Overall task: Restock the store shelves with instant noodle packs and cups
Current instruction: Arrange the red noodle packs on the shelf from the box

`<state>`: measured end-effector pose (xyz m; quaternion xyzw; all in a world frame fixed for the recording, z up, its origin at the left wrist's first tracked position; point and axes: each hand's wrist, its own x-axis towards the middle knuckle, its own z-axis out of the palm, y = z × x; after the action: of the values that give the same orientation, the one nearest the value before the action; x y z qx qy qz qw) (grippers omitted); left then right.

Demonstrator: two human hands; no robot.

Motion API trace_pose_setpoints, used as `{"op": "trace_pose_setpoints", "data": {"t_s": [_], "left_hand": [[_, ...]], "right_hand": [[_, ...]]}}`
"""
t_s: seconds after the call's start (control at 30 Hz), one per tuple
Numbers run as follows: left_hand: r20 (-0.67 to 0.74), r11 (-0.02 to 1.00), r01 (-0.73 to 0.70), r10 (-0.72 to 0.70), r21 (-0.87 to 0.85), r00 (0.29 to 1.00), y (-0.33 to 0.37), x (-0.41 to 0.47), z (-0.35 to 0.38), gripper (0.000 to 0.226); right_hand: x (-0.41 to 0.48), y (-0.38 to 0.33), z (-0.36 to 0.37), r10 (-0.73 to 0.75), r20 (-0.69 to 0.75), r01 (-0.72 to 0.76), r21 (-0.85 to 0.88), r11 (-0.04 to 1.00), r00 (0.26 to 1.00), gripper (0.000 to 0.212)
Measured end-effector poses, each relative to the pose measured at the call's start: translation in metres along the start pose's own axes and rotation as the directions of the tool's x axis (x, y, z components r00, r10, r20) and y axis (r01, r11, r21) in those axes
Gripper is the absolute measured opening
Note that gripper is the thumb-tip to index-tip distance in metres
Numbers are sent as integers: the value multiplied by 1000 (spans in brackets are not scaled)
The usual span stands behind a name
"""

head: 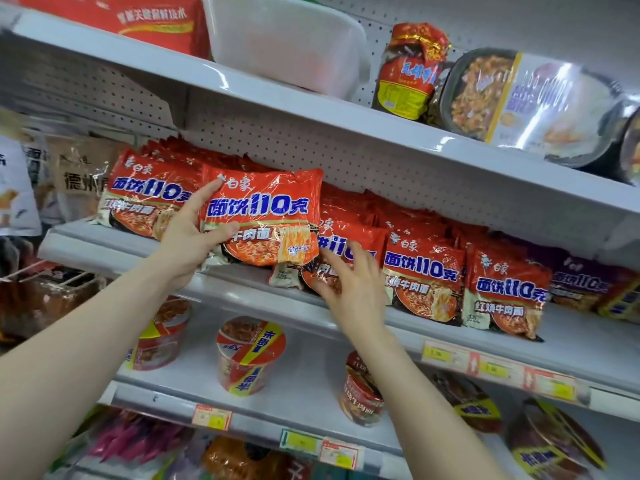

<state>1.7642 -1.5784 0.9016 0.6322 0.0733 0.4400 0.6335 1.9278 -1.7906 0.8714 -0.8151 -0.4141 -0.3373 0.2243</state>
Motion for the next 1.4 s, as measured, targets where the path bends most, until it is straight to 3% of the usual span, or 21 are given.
{"op": "trace_pose_setpoints", "data": {"t_s": [0.4, 0.57, 0.73, 0.83, 0.93, 1.03, 1.23, 1.4], "left_hand": [[-29, 999, 11, -10, 42, 1000, -4, -14, -3, 71], [23, 999, 25, -26, 47, 999, -2, -7, -12, 72], [131, 998, 5, -14, 66, 991, 6, 7, -28, 71], [191, 995, -30, 12, 91, 981, 14, 15, -44, 70], [185, 994, -44, 25, 99, 982, 20, 22, -64, 65], [185, 988, -69, 42, 138, 982, 23, 32, -92, 66], [210, 965, -79, 25, 249, 977, 19, 47, -153, 72], [186, 912, -123, 52, 391, 981, 5, 57, -197, 73]], "right_hand": [[21, -9, 1, 77, 142, -70, -50, 996, 987, 65], [21, -2, -6, 104, 203, -126, 98, 987, 974, 48], [27, -28, -19, 197, -31, -185, 226, 956, 980, 35], [37, -73, -24, 212, 93, -230, 481, 846, 973, 42], [45, -118, -16, 211, 232, -312, 633, 708, 949, 67], [53, -151, -2, 230, 223, -320, 627, 710, 947, 81], [61, -206, 37, 253, 197, -320, 646, 693, 947, 83], [61, -245, 70, 274, 184, -330, 557, 762, 944, 89]]}}
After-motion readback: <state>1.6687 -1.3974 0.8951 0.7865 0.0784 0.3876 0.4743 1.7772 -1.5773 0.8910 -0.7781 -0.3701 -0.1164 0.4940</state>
